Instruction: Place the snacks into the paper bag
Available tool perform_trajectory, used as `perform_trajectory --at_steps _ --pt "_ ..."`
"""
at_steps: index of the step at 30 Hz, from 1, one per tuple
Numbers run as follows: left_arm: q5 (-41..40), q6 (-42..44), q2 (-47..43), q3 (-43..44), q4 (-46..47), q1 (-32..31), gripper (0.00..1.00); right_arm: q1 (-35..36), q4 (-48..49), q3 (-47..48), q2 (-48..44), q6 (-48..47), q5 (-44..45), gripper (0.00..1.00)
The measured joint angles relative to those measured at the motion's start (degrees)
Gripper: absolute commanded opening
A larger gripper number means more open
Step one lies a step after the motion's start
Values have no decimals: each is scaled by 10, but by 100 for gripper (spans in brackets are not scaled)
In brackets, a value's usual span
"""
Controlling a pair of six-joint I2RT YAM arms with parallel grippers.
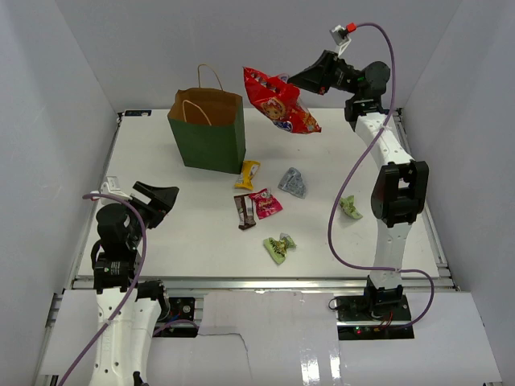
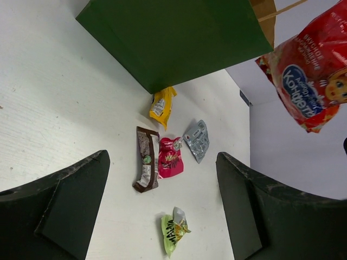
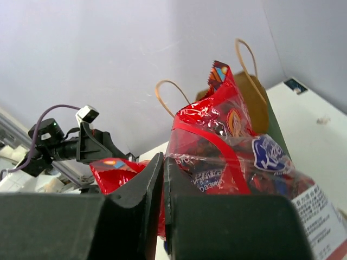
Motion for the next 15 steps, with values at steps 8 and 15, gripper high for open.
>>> perform_trajectory --at_steps 8,15 --pt "15 -2 3 0 10 0 90 69 -60 176 16 -37 56 8" --pt "30 -9 -1 0 11 0 90 149 -110 239 43 -85 133 8"
